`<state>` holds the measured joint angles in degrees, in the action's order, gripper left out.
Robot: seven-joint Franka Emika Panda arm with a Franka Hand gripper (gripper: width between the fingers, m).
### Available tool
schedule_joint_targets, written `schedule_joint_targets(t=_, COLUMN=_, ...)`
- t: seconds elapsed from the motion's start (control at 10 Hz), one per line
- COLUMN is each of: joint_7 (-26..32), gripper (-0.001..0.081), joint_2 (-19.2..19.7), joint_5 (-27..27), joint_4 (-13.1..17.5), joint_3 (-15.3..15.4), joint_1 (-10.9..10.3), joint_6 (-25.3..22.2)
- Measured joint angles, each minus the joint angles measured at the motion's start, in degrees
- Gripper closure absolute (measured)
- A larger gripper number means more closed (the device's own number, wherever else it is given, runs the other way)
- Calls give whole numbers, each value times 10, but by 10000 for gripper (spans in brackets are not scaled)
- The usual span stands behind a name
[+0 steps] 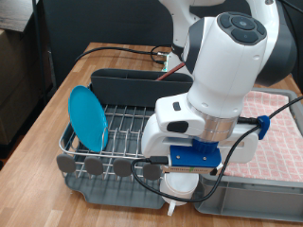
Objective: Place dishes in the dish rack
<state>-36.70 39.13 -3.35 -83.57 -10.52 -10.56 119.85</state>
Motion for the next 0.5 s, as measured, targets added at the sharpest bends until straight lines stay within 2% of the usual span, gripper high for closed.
schedule_joint_targets(t=0.2, joint_7=4, gripper=3, joint_2=-5, joint_5=0, joint_4=15, joint_3=1, joint_1=-1, joint_6=-28)
schedule_joint_targets(t=0.5, joint_7=-6, gripper=3, joint_2=-34, joint_5=-2, joint_4=16, joint_3=-2, joint_1=-7, joint_6=-31)
